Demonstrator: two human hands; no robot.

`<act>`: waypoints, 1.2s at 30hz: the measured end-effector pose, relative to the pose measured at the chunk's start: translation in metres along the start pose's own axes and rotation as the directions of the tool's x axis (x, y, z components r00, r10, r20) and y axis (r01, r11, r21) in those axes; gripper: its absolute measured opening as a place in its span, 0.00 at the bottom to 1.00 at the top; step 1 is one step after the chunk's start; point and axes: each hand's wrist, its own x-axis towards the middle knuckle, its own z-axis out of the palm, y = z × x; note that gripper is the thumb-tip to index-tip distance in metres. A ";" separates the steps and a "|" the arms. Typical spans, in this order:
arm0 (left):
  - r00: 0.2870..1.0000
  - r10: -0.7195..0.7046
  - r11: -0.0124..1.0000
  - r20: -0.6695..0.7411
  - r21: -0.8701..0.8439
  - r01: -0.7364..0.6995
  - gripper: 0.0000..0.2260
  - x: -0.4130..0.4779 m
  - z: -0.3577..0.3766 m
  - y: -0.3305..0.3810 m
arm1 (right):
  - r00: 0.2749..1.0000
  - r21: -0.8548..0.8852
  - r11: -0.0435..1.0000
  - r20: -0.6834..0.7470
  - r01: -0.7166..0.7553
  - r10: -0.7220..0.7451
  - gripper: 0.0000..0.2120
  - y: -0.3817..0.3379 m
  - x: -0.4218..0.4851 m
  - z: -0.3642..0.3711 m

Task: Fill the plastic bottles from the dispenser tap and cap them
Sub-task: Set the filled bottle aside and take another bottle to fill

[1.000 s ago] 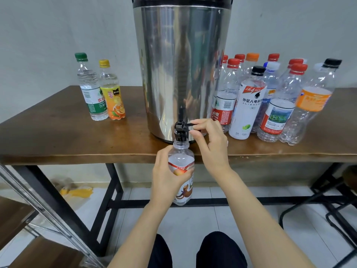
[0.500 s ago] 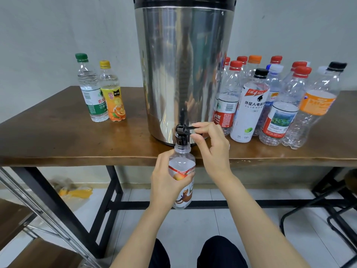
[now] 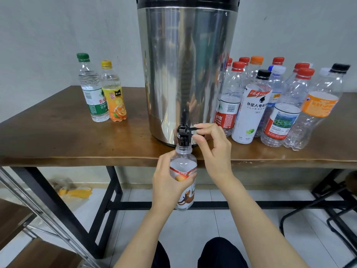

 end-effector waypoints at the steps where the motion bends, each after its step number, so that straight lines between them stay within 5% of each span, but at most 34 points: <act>1: 1.000 0.001 1.000 -0.002 0.001 -0.001 0.32 0.000 0.000 0.000 | 1.000 0.002 1.000 -0.001 0.001 -0.001 0.10 0.000 0.000 0.000; 36: 1.000 -0.016 0.998 0.002 -0.067 0.016 0.32 0.000 0.001 0.003 | 1.000 0.051 0.999 0.020 -0.017 0.016 0.08 0.003 -0.002 -0.001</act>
